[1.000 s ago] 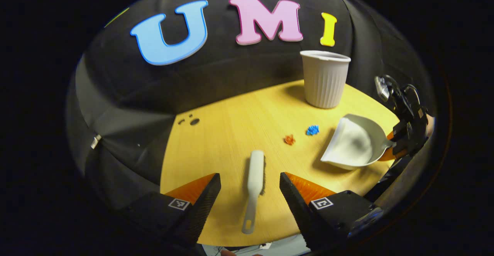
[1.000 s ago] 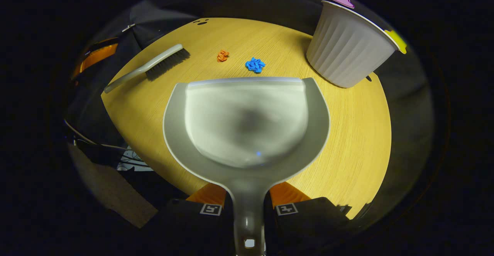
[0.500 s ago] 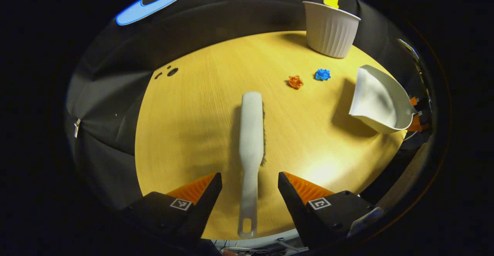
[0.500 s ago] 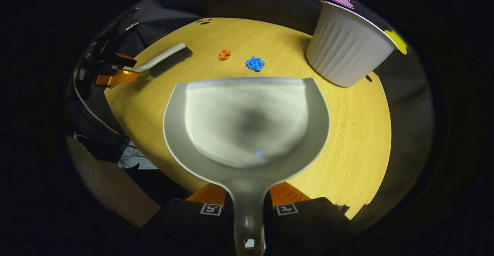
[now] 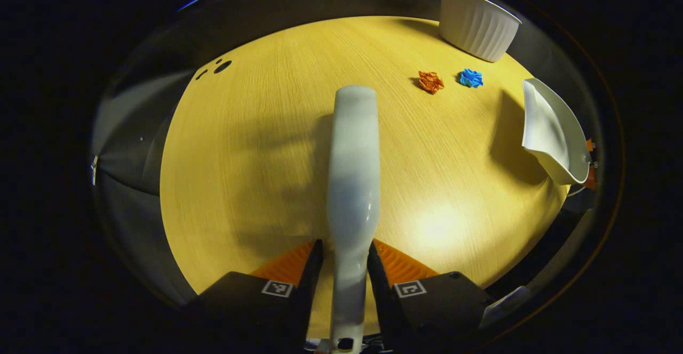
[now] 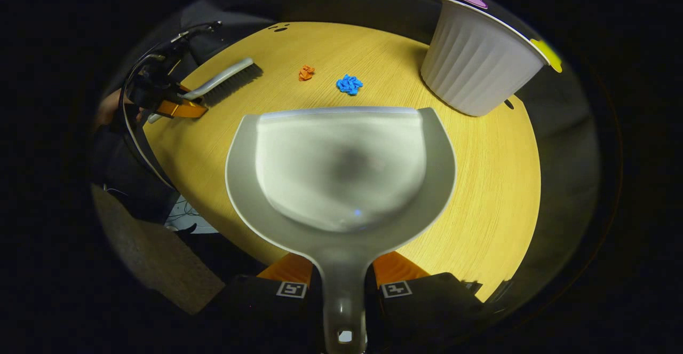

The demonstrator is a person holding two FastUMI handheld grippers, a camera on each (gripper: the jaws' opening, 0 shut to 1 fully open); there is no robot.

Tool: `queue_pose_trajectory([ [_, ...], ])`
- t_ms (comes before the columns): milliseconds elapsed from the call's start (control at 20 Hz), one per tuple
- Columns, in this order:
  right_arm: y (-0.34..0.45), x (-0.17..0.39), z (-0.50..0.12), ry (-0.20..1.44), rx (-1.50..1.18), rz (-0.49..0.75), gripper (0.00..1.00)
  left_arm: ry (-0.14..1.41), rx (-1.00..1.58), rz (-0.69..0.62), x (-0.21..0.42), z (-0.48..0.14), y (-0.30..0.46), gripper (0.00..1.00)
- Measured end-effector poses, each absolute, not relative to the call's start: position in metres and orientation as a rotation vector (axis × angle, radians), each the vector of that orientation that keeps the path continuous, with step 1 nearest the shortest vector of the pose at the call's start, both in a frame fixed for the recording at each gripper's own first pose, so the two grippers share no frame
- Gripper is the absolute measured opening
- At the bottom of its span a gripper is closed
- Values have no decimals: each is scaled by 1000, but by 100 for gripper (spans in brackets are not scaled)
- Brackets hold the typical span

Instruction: Pick up the small broom and dustpan from the desktop, sweep the trash into the dustpan with the broom, and then empty the trash into the garbage bin.

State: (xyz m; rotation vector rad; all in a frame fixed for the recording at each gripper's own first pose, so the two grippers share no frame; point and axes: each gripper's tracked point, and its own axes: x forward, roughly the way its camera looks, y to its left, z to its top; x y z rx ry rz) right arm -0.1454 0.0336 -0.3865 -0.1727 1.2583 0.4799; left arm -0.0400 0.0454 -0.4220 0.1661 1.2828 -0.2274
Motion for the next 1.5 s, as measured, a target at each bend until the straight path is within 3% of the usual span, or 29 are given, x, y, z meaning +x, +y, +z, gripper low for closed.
queue_pose_trajectory([
  [100,34,-144,-385,1272,-172,490,36,1292,167,-236,-37,-424,44,52],
  [200,36,-143,-387,1297,-179,504,32,1302,165,-220,-33,-423,46,30],
  [250,36,-142,-388,1315,-182,509,36,1298,165,-225,-30,-420,46,27],
  [300,36,-144,-389,1343,-187,515,32,1278,169,-226,-22,-415,45,26],
  [550,31,-136,-383,1418,-246,537,39,1189,174,-246,36,-392,30,27],
  [850,32,-125,-386,1445,-308,569,36,1163,261,-308,86,-389,-8,26],
  [950,31,-125,-388,1451,-314,571,39,1159,284,-326,96,-390,-18,26],
  [1000,32,-124,-389,1452,-315,572,36,1160,294,-331,101,-391,-23,26],
  [1300,27,-121,-394,1457,-307,559,36,1168,317,-386,111,-400,-58,26],
  [1350,26,-120,-395,1457,-307,558,39,1166,320,-403,111,-400,-66,26],
  [1500,24,-117,-397,1459,-301,564,36,1166,332,-460,108,-397,-84,26],
])
